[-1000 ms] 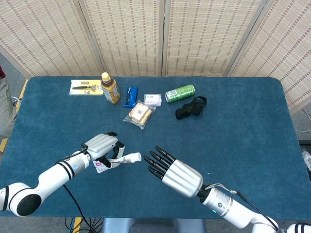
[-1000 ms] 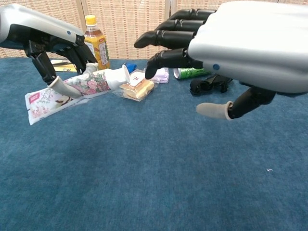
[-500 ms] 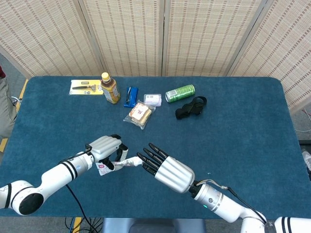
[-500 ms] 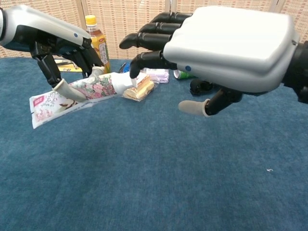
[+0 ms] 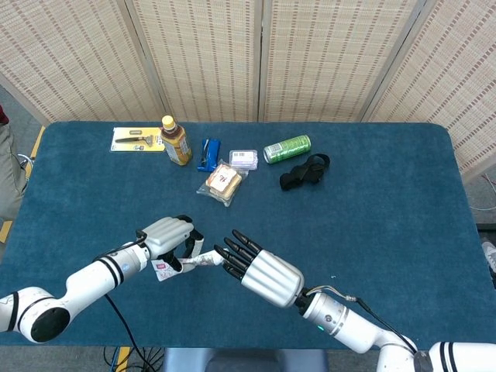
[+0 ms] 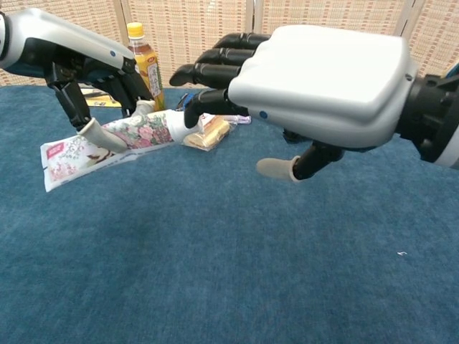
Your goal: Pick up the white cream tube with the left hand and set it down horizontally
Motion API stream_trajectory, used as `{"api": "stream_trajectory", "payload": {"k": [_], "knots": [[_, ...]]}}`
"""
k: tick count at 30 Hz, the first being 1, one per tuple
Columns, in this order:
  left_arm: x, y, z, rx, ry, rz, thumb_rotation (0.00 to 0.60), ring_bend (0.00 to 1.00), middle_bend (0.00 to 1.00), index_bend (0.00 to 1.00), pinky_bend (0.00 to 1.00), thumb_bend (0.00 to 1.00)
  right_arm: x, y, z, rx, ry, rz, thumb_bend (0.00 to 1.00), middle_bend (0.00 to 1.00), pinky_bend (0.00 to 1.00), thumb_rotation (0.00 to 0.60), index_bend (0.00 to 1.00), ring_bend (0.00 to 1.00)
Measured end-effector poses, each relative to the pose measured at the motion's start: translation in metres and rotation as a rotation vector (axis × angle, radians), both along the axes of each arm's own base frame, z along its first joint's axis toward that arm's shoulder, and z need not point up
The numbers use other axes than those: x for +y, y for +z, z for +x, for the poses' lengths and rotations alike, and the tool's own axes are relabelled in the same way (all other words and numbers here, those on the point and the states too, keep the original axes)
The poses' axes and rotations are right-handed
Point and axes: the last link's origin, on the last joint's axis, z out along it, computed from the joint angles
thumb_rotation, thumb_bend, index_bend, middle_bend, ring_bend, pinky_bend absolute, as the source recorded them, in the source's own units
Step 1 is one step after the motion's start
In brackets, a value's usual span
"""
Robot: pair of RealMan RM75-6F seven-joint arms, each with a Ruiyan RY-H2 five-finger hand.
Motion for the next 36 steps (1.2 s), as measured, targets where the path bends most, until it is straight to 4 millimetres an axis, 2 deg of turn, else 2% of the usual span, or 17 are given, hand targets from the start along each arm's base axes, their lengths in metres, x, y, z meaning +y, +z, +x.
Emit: {"api": "stream_trajectory", "payload": {"k": [36], "knots": [[-0.003, 0.008, -0.004, 0.000, -0.007, -0.013, 0.600, 0.41, 0.66, 0.61, 0.08, 0.36, -0.016, 0.000, -0.007, 0.032, -0.049, -0.035, 0.25, 0.06, 0.00, 0.600, 0.25, 0.00]]}}
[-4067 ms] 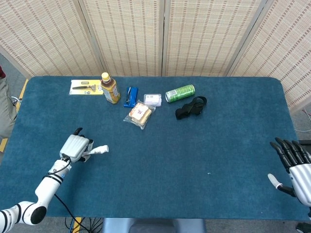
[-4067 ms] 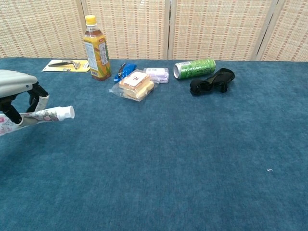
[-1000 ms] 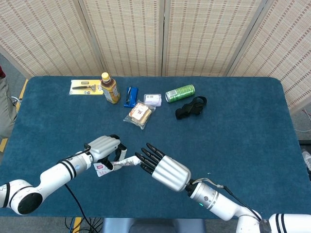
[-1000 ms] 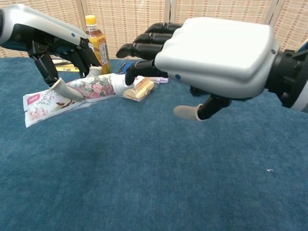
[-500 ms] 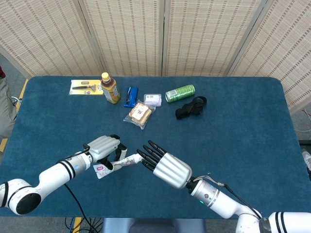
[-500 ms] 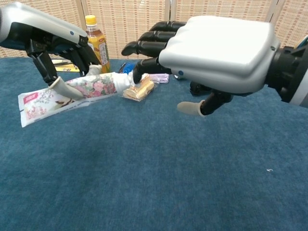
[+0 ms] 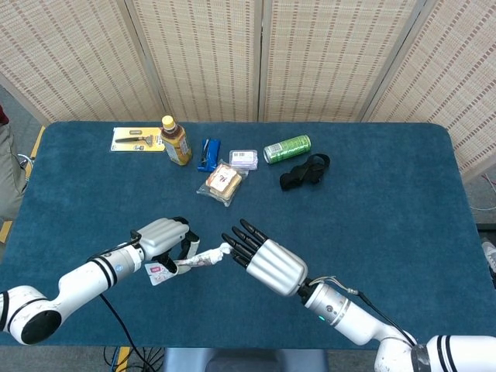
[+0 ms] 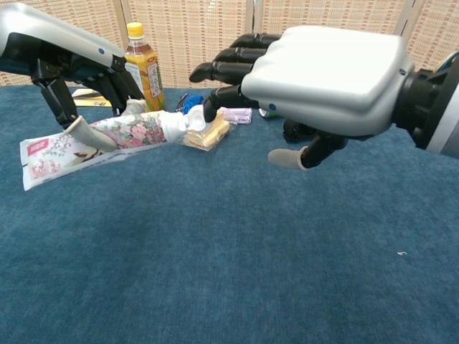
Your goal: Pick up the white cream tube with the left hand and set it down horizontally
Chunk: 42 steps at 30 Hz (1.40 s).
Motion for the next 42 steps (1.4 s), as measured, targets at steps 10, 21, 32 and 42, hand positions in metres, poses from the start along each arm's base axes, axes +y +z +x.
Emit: {"api": "stream_trajectory", "payload": {"k": [10, 21, 32, 42], "knots": [[-0.005, 0.001, 0.003, -0.015, -0.007, -0.013, 0.600, 0.41, 0.66, 0.61, 0.08, 0.36, -0.003, -0.005, 0.001, -0.001, -0.003, 0.002, 0.25, 0.06, 0.00, 0.600, 0.25, 0.00], [0.002, 0.003, -0.005, 0.009, -0.021, 0.019, 0.600, 0.41, 0.66, 0.61, 0.09, 0.36, -0.004, 0.002, -0.002, -0.018, -0.015, -0.006, 0.25, 0.06, 0.00, 0.600, 0.25, 0.00], [0.019, -0.003, -0.030, 0.132, -0.099, 0.135, 0.600, 0.40, 0.64, 0.60, 0.09, 0.35, -0.006, 0.058, -0.031, -0.073, -0.078, -0.114, 0.25, 0.06, 0.00, 0.600, 0.25, 0.00], [0.031, -0.023, -0.070, 0.296, -0.137, 0.240, 0.600, 0.39, 0.60, 0.56, 0.08, 0.35, -0.001, 0.095, -0.060, -0.109, -0.137, -0.181, 0.25, 0.06, 0.00, 0.600, 0.25, 0.00]]}}
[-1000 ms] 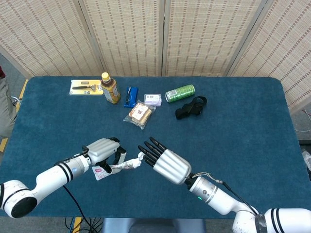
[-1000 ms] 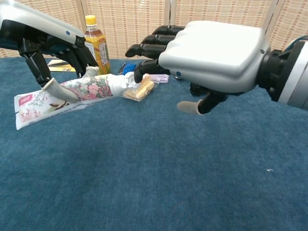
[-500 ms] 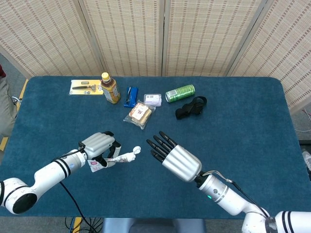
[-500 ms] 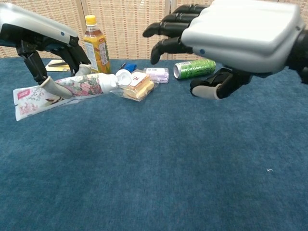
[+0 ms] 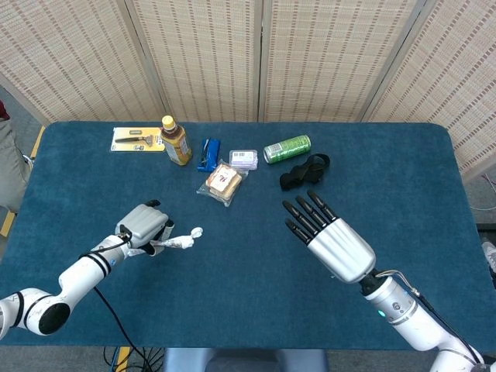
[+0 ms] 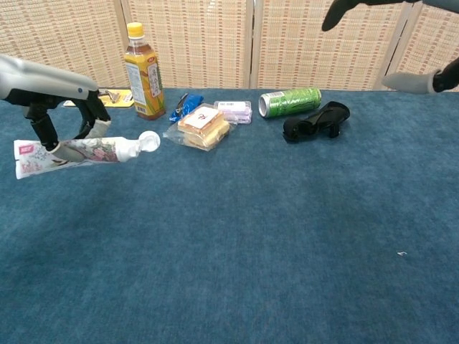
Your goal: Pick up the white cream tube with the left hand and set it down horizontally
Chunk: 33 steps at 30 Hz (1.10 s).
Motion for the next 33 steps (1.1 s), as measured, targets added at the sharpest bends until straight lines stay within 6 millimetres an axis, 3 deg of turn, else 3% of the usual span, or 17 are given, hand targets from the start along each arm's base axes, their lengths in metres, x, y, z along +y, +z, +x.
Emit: {"api": "stream_trajectory", "payload": {"k": [9, 14, 18, 25, 30, 33], "knots": [[0.003, -0.013, -0.034, 0.121, -0.031, 0.101, 0.600, 0.34, 0.49, 0.42, 0.09, 0.35, 0.002, 0.014, -0.019, -0.014, -0.053, -0.016, 0.25, 0.06, 0.00, 0.600, 0.25, 0.00], [0.002, -0.009, -0.042, 0.149, -0.026, 0.127, 0.600, 0.28, 0.43, 0.36, 0.09, 0.34, 0.002, 0.019, -0.030, -0.024, -0.085, -0.024, 0.25, 0.06, 0.00, 0.600, 0.25, 0.00], [-0.002, 0.002, -0.047, 0.153, -0.019, 0.166, 0.600, 0.24, 0.35, 0.31, 0.09, 0.34, 0.003, 0.026, -0.039, -0.029, -0.108, -0.045, 0.25, 0.06, 0.00, 0.600, 0.25, 0.00], [-0.019, 0.028, -0.061, 0.076, 0.019, 0.280, 0.600, 0.21, 0.32, 0.26, 0.09, 0.34, 0.007, 0.044, -0.065, -0.044, -0.199, -0.079, 0.25, 0.06, 0.00, 0.600, 0.24, 0.00], [-0.040, 0.051, -0.080, -0.037, 0.035, 0.424, 0.600, 0.20, 0.31, 0.22, 0.08, 0.29, 0.013, 0.056, -0.089, -0.054, -0.282, -0.111, 0.25, 0.06, 0.00, 0.600, 0.10, 0.00], [-0.058, 0.066, -0.096, -0.114, 0.047, 0.524, 0.600, 0.20, 0.30, 0.21, 0.08, 0.29, 0.019, 0.061, -0.106, -0.074, -0.337, -0.127, 0.25, 0.06, 0.00, 0.600, 0.07, 0.00]]}}
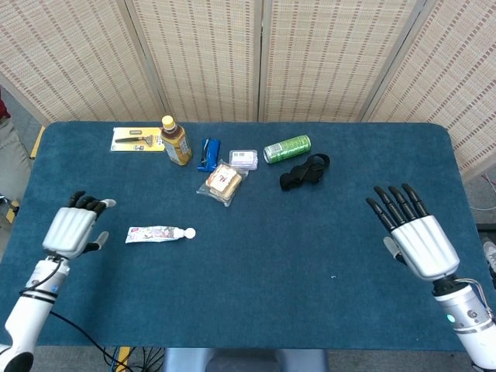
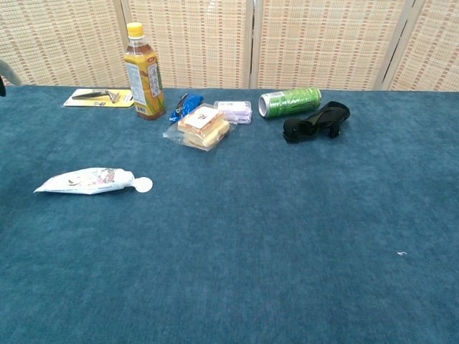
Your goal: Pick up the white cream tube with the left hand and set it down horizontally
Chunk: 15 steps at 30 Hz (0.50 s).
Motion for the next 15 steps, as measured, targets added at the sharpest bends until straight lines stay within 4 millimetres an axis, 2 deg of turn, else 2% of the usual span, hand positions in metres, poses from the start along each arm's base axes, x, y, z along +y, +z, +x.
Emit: {"api": "stream_trajectory", "payload": {"k": [7, 15], "knots": [[-0.054, 0.024, -0.038, -0.078, 0.013, 0.142, 0.600, 0.20, 0.29, 0.23, 0.09, 0.29, 0.019, 0.006, -0.035, -0.054, -0.105, -0.037, 0.25, 0.06, 0.00, 0.600, 0.07, 0.00], [-0.093, 0.033, -0.051, -0.072, 0.033, 0.191, 0.600, 0.20, 0.29, 0.23, 0.09, 0.29, 0.035, 0.006, -0.054, -0.095, -0.165, -0.059, 0.25, 0.06, 0.00, 0.600, 0.07, 0.00]]}}
